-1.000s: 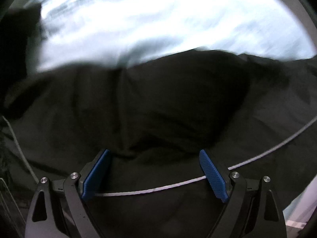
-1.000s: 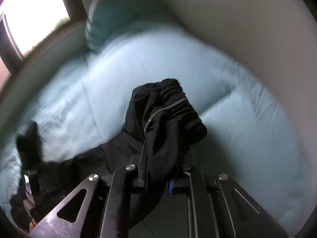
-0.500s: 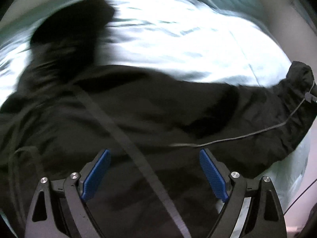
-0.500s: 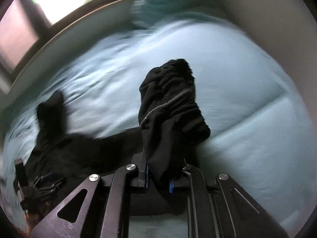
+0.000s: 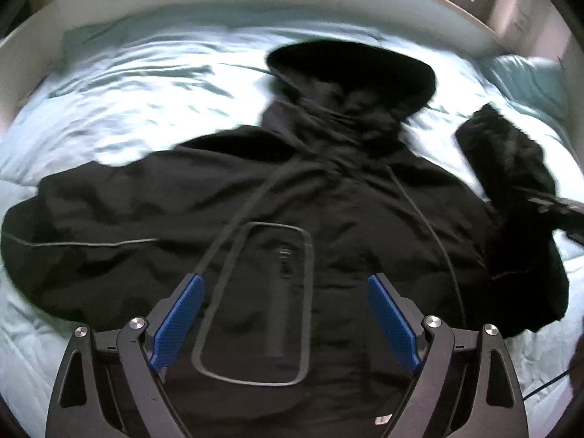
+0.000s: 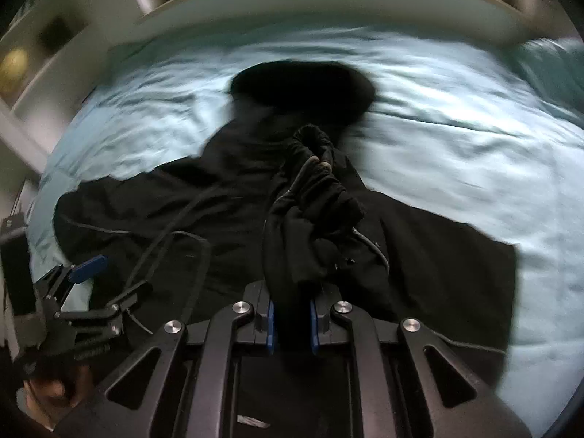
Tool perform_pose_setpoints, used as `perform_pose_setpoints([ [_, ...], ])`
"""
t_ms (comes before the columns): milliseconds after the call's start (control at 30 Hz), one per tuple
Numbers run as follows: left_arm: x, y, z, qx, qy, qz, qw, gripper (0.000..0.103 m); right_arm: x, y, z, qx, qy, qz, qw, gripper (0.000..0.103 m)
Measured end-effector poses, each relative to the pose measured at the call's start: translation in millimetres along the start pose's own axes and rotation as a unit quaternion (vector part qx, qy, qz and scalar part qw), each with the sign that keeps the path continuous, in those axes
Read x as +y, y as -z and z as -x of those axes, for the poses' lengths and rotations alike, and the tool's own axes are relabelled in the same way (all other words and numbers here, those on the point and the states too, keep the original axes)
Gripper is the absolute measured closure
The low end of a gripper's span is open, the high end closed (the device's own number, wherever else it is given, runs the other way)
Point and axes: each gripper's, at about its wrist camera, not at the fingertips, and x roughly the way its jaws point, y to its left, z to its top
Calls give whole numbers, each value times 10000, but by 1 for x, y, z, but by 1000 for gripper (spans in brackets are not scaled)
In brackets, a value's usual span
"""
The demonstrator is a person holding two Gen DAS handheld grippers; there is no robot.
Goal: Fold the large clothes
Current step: 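Carry the sleeve across the jacket body with the right tool and release it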
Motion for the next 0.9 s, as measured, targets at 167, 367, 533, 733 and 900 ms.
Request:
perform_pose_setpoints([
  [167, 50, 4, 8, -21, -212, 294, 9993, 12, 79, -20, -66, 273, -184, 514, 9981, 84],
  [367, 99, 21, 4, 126, -480, 590, 9970, 12, 125, -5, -155, 822, 129, 875, 9927, 76],
  [533, 115, 28, -8, 305, -440, 762, 9957, 12, 129, 1, -189, 1075, 25, 1015, 9890, 47],
  [733, 102, 17, -15, 214, -104, 527, 9983, 12, 112, -11, -136, 948, -544, 1138, 9875, 41],
  [900, 79, 2, -38, 232, 880, 266, 9955, 12, 47, -6, -62, 320, -244, 695, 9968, 40],
])
